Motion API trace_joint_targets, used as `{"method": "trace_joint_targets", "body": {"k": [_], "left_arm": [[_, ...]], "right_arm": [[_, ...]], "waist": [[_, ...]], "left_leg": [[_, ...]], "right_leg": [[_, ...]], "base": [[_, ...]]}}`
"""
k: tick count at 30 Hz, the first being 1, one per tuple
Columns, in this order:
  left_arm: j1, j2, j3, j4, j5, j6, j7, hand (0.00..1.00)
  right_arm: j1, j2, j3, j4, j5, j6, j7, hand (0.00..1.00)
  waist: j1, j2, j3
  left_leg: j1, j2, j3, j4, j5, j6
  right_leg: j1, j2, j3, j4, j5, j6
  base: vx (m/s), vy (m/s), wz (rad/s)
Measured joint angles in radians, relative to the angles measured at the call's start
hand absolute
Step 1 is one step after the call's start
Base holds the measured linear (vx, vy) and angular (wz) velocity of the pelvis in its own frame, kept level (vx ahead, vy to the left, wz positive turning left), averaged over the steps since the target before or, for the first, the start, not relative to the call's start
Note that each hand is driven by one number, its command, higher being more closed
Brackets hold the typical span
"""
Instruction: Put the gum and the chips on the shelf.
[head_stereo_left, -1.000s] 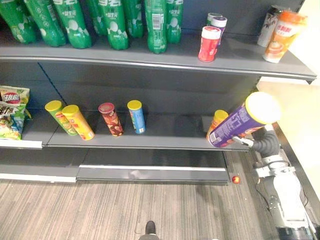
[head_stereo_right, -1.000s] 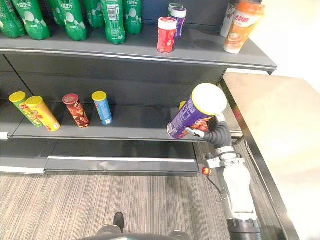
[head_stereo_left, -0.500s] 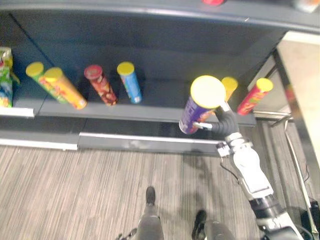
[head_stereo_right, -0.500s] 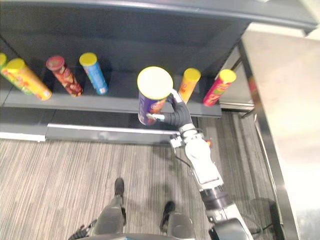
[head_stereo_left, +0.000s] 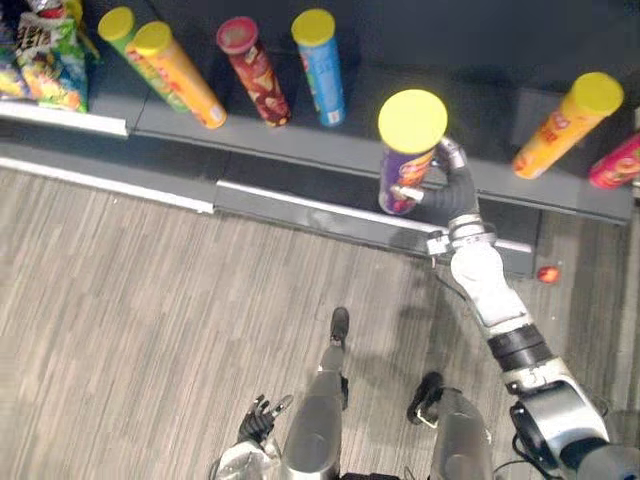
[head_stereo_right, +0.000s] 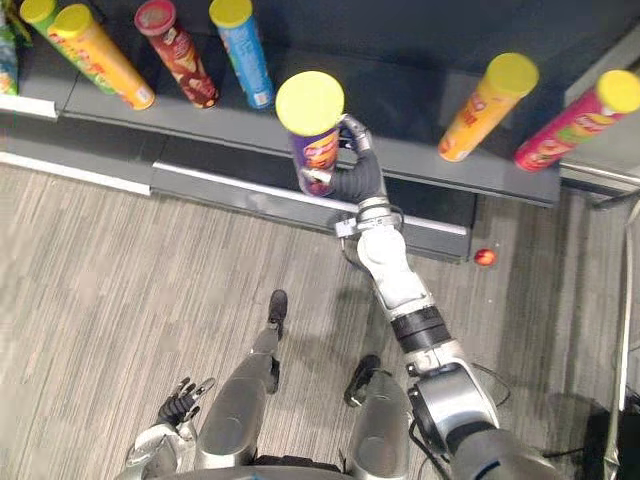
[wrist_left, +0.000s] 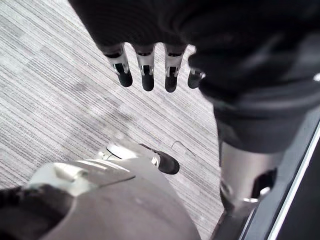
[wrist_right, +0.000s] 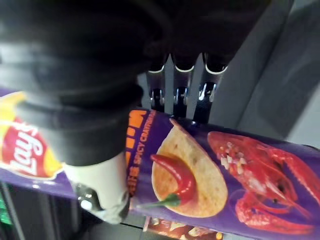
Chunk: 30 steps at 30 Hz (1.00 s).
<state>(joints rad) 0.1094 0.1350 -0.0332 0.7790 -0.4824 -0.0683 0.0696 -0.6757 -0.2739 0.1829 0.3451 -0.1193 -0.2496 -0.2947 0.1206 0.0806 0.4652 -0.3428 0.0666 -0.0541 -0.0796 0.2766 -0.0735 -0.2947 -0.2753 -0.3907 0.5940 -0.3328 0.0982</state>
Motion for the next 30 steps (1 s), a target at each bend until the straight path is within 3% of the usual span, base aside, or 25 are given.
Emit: {"method": "trace_joint_targets", "body": {"k": [2,6,12,30], "left_arm": [[-0.002,-0.004,-0.011,0.0,-0.017,-0.012,0.004,0.0],[-0.006,-0.012,-0.026,-0.002,-0.025,-0.018,0.004,0.0],[-0.007,-0.014,-0.048,-0.003,-0.027,-0.019,0.002,0.0],[-0.016,-0.016,-0.096,-0.02,-0.027,-0.03,-0.01,0.0]], "right_arm": [[-0.035,-0.012,-0.011,0.037,0.0,0.0,-0.04,1.0],[-0.098,-0.047,-0.024,0.088,-0.001,-0.002,-0.11,1.0],[-0.158,-0.082,-0.049,0.149,-0.003,-0.002,-0.178,1.0],[-0.298,-0.149,-0.056,0.225,-0.038,-0.001,-0.224,1.0]], "waist": [[-0.002,0.018,0.011],[0.021,0.044,0.024],[0.028,0.068,0.034],[0.087,0.104,0.039]], "left_leg": [[-0.035,-0.009,-0.017,0.054,-0.018,-0.009],[-0.069,-0.012,-0.033,0.077,-0.021,-0.007],[-0.111,-0.022,-0.042,0.082,-0.014,-0.01],[-0.187,-0.036,-0.051,0.107,-0.002,-0.023]], "right_leg": [[-0.007,-0.008,-0.008,0.009,-0.009,-0.001],[-0.038,-0.016,-0.015,0.045,-0.023,-0.006],[-0.091,-0.037,-0.022,0.099,-0.044,-0.012],[-0.176,-0.063,-0.019,0.162,-0.071,-0.016]], "base": [[-0.05,-0.055,0.24],[-0.04,-0.062,0.09],[-0.02,-0.078,0.09],[0.01,-0.069,0.03]]}}
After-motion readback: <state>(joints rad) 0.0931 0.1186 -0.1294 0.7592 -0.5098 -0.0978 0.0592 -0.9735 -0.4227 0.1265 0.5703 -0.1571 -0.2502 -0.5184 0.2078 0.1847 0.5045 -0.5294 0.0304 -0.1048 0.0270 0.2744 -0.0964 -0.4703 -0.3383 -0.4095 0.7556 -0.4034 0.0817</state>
